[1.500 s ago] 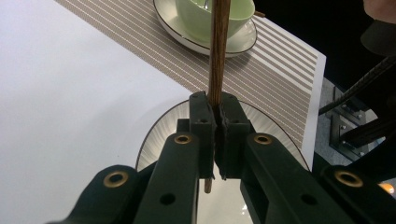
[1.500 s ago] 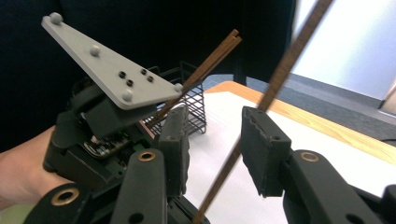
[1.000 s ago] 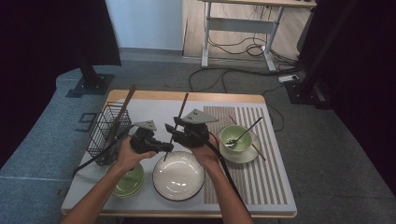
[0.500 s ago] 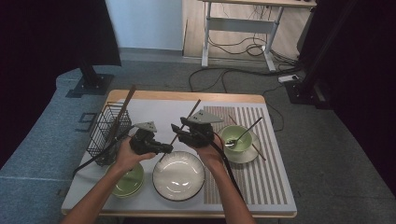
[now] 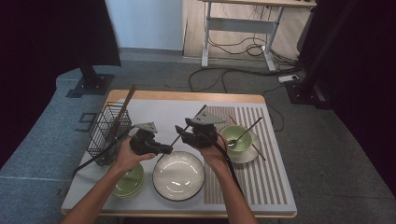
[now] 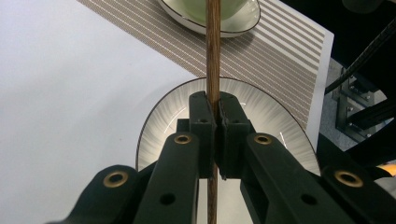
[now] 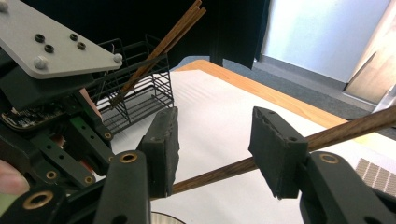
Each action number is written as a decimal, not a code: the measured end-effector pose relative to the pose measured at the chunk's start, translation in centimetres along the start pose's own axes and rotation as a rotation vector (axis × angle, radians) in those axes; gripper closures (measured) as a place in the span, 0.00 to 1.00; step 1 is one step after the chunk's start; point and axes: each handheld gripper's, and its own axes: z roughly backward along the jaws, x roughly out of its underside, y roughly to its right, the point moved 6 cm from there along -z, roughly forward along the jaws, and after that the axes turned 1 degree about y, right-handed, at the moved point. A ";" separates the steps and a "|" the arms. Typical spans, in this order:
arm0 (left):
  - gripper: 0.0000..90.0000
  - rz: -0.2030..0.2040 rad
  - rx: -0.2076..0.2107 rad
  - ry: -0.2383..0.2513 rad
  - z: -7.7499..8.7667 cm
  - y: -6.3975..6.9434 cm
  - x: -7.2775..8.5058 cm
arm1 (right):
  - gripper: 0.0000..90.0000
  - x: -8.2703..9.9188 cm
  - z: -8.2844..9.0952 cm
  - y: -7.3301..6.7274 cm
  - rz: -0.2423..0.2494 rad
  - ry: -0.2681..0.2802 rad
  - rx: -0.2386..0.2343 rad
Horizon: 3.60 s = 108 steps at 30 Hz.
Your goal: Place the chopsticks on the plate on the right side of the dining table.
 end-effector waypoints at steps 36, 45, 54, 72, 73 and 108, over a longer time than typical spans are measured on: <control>0.96 -0.023 0.002 -0.061 0.1 0.0 0.5 | 0.51 1.9 0.7 1.7 0.048 -0.076 0.020; 0.96 -0.028 0.011 -0.070 0.0 0.1 0.6 | 0.51 2.4 0.9 2.5 0.057 -0.096 0.010; 0.96 -0.033 0.025 -0.088 0.2 0.1 0.7 | 0.52 3.0 1.3 3.0 0.124 -0.165 -0.025; 0.96 -0.031 0.045 -0.143 0.6 -0.1 0.9 | 0.50 5.7 0.2 2.8 0.317 -0.344 -0.019; 0.96 -0.032 0.044 -0.147 0.6 -0.1 0.9 | 0.50 5.8 0.2 2.8 0.330 -0.352 -0.022; 0.54 -0.056 -0.212 0.118 2.5 -2.4 -0.7 | 0.94 9.6 0.8 1.4 0.438 -0.500 -0.202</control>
